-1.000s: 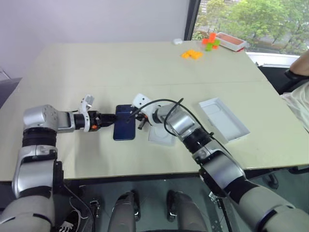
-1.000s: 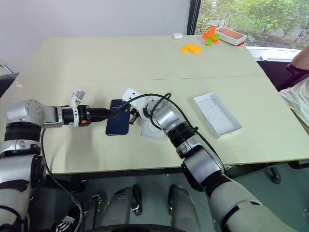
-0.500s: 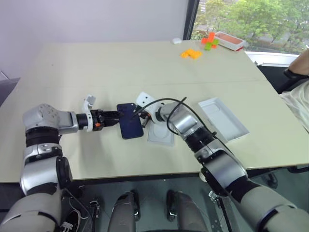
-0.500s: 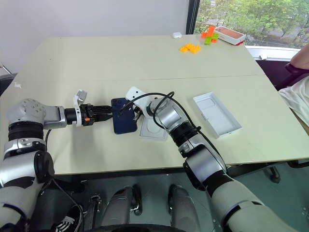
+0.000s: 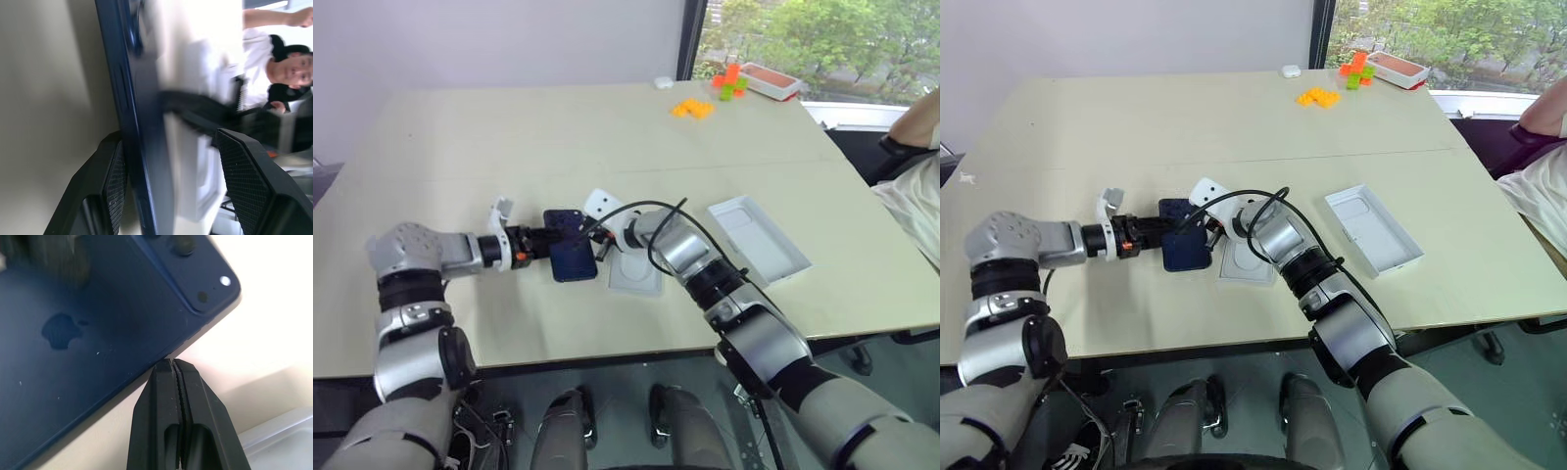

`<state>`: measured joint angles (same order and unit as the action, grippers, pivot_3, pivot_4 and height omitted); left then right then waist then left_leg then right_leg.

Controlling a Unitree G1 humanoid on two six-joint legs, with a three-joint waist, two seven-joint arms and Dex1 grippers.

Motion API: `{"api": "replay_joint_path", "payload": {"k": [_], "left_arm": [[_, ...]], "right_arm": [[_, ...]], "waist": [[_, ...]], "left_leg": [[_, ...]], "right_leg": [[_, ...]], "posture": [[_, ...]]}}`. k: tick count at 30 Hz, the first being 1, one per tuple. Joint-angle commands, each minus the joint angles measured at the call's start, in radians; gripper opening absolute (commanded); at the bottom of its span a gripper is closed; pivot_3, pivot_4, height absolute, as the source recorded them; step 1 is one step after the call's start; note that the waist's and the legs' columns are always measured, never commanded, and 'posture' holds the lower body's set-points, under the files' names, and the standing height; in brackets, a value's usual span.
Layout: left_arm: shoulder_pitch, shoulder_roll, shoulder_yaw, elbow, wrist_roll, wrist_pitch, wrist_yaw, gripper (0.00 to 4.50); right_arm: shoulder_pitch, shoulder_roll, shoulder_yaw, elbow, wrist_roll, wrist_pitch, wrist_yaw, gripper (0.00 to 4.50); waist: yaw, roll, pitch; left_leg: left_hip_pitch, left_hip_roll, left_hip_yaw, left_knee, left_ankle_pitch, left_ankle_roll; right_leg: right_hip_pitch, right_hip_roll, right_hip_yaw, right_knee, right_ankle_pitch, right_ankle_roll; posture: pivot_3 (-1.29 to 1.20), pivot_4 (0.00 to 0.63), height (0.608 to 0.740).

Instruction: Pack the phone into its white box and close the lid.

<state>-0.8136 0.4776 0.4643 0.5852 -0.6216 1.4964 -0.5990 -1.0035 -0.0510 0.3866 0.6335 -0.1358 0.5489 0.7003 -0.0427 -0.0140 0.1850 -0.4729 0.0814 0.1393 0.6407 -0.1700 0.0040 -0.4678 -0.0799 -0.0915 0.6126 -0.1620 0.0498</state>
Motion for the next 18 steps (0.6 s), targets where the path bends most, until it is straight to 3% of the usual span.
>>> {"api": "replay_joint_path", "payload": {"k": [1, 11, 14, 18], "left_arm": [[-0.007, -0.012, 0.032, -0.04, -0.029, -0.007, 0.016, 2.89], [0.008, -0.031, 0.041, -0.059, -0.03, -0.014, 0.037, 2.89], [0.02, -0.03, 0.041, -0.074, -0.033, -0.011, 0.036, 2.02], [0.025, -0.034, 0.056, -0.065, -0.038, -0.014, 0.042, 0.07]], "right_arm": [[0.0, 0.001, -0.001, -0.009, -0.003, -0.005, 0.005, 0.06], [0.008, -0.003, 0.004, -0.022, -0.006, -0.004, 0.007, 0.06], [0.009, -0.004, 0.007, -0.023, -0.008, -0.007, 0.008, 0.0], [0.007, -0.005, 0.008, -0.024, -0.012, -0.011, 0.009, 0.0]], "waist": [[-0.001, 0.0, 0.0], [-0.002, 0.0, 0.0], [-0.002, 0.0, 0.0], [-0.001, -0.001, -0.001]], "left_leg": [[0.0, 0.0, 0.0, 0.0, 0.0, 0.0], [0.0, 0.001, -0.003, 0.002, 0.0, 0.0], [-0.001, 0.001, -0.003, 0.002, 0.0, 0.0], [-0.001, 0.001, -0.003, 0.002, 0.0, 0.0]], "right_leg": [[0.0, 0.0, 0.0, 0.0, 0.0, 0.0], [0.0, -0.001, 0.0, 0.0, 0.001, -0.004], [-0.001, -0.001, 0.0, 0.0, 0.001, -0.004], [-0.001, -0.001, 0.0, 0.0, 0.001, -0.004]], "posture": [[0.0, 0.15, 0.74], [0.0, 0.15, 0.74], [0.0, 0.15, 0.74], [0.0, 0.15, 0.74]]}}
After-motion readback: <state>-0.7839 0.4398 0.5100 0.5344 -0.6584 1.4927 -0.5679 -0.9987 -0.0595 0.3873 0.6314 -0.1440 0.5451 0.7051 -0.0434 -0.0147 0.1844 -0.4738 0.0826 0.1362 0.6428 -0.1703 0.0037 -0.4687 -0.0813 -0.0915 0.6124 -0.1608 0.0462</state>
